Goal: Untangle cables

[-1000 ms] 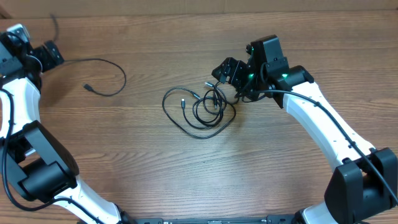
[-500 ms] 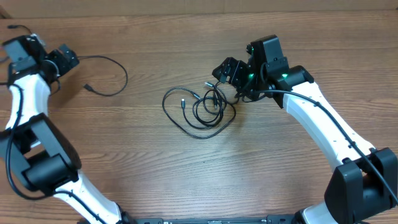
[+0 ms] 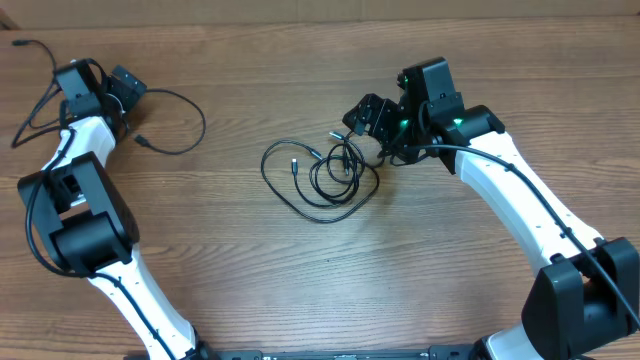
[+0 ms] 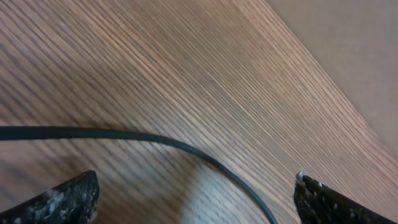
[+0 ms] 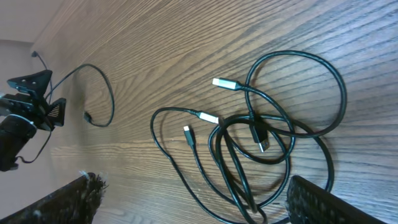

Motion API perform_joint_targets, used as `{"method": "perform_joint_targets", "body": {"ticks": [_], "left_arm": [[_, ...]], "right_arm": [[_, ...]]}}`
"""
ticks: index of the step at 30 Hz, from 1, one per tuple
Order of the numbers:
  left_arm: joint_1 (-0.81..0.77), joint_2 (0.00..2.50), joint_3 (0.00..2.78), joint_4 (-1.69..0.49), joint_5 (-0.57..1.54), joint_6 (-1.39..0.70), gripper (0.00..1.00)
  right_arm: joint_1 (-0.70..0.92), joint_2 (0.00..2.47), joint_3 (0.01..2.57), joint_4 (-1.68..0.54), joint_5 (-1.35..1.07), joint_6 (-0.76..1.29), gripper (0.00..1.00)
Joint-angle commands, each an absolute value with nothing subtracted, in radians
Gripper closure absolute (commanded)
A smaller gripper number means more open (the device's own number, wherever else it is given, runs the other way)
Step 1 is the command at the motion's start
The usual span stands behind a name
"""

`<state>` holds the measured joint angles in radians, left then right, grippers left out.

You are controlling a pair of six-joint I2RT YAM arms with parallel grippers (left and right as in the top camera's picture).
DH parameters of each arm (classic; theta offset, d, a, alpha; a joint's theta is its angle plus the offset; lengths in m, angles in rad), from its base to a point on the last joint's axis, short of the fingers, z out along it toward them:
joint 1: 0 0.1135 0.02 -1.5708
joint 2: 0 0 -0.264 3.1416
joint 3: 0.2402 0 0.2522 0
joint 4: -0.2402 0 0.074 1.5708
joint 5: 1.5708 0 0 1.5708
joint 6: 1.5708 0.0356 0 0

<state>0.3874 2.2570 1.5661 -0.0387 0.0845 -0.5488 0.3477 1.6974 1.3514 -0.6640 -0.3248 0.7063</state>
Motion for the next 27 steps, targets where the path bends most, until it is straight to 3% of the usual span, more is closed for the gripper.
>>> {"method": "perform_joint_targets", "body": {"ticks": [1,2,4,12,13,19,27], "left_arm": [[0.38,2.33,1.574,0.005,0.072,-0.587,0.0],[0.38,2.336,1.574,0.01,0.072,-0.587,0.0],[0.38,2.355,1.574,0.025,0.072,-0.585,0.11],[0.38,2.353,1.576,0.06,0.103,-0.525,0.89],[0.38,2.346,1.576,0.056,0.126,-0.497,0.96],[0.38,2.234,1.576,0.03,0.161,-0.425,0.96],[0.379,1.884,1.576,0.027,0.162,-0.422,0.96]], "right_arm": [[0.353,1.697,1.346,-0.66,-0.303,0.702,0.07],[0.353,1.697,1.346,-0.66,-0.303,0.702,0.07],[0.353,1.697,1.346,-0.661,-0.303,0.702,0.07],[0.353,1.697,1.346,-0.659,-0.27,0.706,0.07],[0.353,1.698,1.346,-0.659,-0.27,0.706,0.07],[0.353,1.698,1.346,-0.661,-0.27,0.706,0.07],[0.353,1.698,1.346,-0.661,-0.27,0.706,0.07]]}}
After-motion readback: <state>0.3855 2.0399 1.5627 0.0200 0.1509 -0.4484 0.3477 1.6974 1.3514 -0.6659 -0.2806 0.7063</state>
